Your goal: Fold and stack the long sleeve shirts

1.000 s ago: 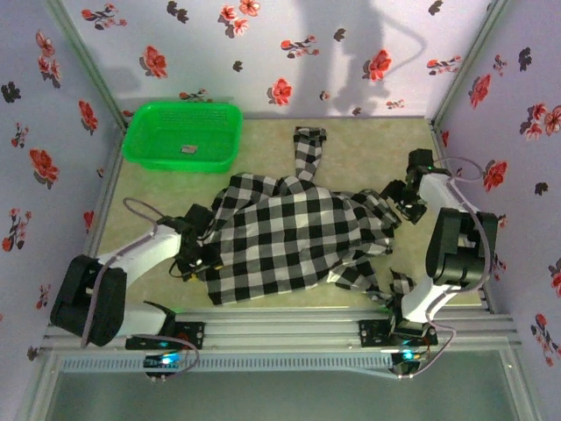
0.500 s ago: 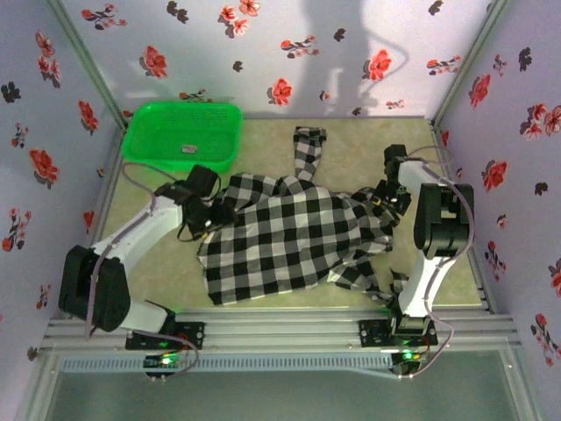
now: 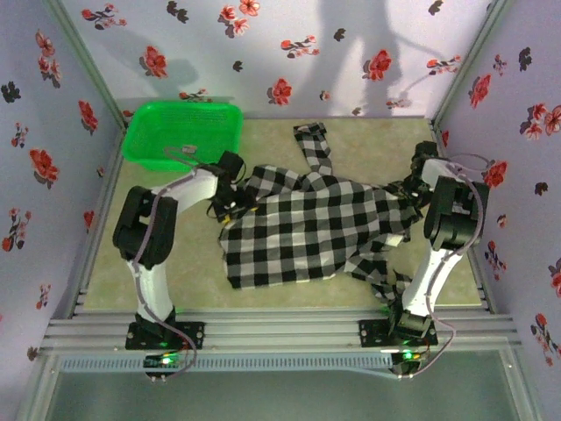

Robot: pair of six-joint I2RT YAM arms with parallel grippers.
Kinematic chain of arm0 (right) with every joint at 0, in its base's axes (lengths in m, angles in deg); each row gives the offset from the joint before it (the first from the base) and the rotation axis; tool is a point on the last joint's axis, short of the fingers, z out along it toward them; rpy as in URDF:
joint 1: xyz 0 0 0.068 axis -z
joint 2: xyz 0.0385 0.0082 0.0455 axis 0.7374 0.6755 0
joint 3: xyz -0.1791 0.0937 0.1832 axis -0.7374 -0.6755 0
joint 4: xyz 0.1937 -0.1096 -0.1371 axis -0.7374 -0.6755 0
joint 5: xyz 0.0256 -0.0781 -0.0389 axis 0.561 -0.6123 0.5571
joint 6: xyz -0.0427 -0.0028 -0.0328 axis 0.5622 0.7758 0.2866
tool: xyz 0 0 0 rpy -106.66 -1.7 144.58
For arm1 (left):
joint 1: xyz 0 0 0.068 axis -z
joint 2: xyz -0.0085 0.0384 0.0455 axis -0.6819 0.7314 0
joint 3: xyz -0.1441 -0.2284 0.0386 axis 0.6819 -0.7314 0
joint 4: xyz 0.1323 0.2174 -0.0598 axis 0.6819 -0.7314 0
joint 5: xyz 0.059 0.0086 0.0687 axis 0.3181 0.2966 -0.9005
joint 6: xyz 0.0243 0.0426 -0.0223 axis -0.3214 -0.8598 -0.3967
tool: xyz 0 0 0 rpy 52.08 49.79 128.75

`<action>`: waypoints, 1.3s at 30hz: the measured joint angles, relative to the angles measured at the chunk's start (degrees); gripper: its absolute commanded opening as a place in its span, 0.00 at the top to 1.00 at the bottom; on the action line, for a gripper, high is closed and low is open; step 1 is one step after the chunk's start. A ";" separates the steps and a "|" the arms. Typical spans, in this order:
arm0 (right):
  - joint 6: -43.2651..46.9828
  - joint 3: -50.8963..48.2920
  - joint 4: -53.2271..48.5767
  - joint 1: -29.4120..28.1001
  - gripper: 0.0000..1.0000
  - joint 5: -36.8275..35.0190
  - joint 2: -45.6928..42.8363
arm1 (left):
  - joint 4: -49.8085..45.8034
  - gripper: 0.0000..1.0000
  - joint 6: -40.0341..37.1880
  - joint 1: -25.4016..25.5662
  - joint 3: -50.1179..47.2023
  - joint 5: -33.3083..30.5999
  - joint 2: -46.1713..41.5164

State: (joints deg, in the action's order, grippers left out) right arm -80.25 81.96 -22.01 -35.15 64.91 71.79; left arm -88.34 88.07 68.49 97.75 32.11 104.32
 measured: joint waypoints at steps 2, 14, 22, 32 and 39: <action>-1.07 2.91 1.40 1.07 0.38 3.89 1.68 | 1.03 0.22 -0.52 -0.24 4.57 0.00 3.78; 2.95 7.67 -8.37 -0.96 0.15 7.67 -13.25 | -0.74 0.19 -2.69 -7.02 20.65 -0.20 12.04; 1.55 -11.63 -23.08 -20.65 0.22 6.25 -43.28 | 2.64 0.18 -0.63 -1.79 15.50 5.25 1.57; -17.59 -39.39 -31.67 -38.12 0.36 5.64 -57.92 | 9.31 0.19 4.66 11.23 6.08 13.14 -2.03; -26.75 -43.41 -28.24 -43.80 0.42 1.09 -51.21 | 17.14 0.21 8.66 13.16 5.46 14.58 5.99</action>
State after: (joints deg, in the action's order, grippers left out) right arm -107.00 38.55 -50.25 -78.95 66.00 20.58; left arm -71.20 96.72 81.65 103.21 46.69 110.31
